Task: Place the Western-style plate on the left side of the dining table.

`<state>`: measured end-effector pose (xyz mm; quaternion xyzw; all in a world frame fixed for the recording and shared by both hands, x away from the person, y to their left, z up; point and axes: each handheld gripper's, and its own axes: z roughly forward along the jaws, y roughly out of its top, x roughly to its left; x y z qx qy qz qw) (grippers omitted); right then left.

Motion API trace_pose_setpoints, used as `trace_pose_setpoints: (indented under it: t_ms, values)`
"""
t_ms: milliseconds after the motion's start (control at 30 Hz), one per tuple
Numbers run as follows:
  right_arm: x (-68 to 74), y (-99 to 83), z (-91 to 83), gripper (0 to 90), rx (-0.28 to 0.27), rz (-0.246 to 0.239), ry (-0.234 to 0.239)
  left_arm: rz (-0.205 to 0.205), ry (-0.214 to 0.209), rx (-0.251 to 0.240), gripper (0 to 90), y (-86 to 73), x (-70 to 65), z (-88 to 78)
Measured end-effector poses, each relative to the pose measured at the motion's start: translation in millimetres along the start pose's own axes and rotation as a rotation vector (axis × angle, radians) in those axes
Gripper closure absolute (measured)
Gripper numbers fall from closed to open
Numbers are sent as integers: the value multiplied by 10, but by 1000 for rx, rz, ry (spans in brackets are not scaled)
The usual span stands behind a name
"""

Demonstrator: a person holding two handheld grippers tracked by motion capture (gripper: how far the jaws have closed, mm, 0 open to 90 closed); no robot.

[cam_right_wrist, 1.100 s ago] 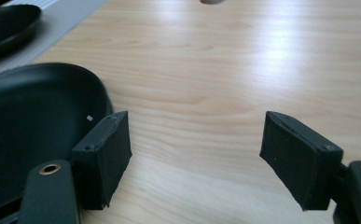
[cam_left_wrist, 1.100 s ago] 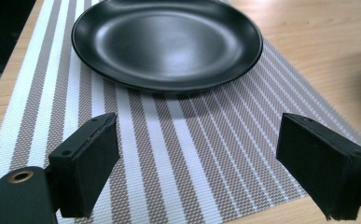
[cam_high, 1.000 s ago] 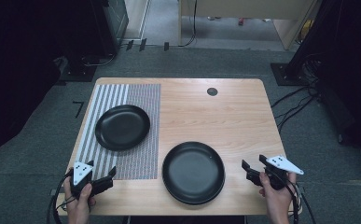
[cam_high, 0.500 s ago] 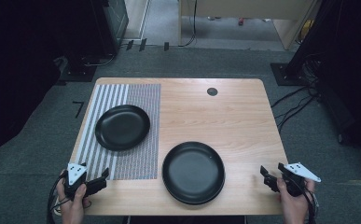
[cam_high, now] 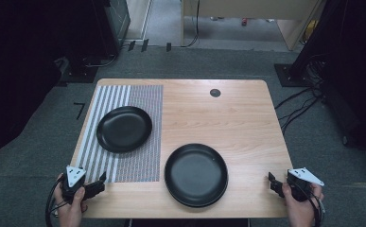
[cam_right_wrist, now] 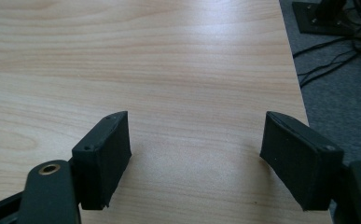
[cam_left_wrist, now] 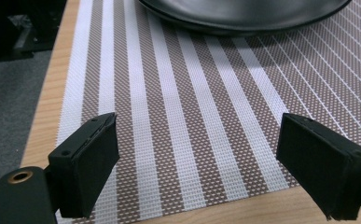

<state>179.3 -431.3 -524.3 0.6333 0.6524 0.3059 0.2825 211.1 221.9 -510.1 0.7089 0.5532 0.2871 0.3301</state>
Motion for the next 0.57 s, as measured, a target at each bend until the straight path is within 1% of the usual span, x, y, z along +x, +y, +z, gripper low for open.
trace_pose_setpoints:
  t_ms: [33, 67, 167, 267, 367, 500, 567]
  values:
    - [14, 1, 8, 230, 15, -4, -11, 6, 2, 5, 128, -3, -5, 4]
    - [19, 2, 8, 227, 15, -4, -15, 9, 2, 6, 128, -4, -8, 6]
    - [-1, 5, 15, 219, 21, 20, -3, 8, 3, 16, 128, -11, -9, 20]
    - [2, 4, 16, 217, 23, 15, -1, 15, 12, 32, 129, -23, -13, 42]
    - [4, 4, 16, 214, 23, 12, 1, 31, 14, 54, 129, -31, -33, 68]
    - [3, 4, 17, 210, 22, 9, 4, 27, 11, 58, 130, -32, -32, 75]
    - [8, 3, 15, 212, 24, 16, -1, 31, 16, 56, 130, -32, -37, 73]
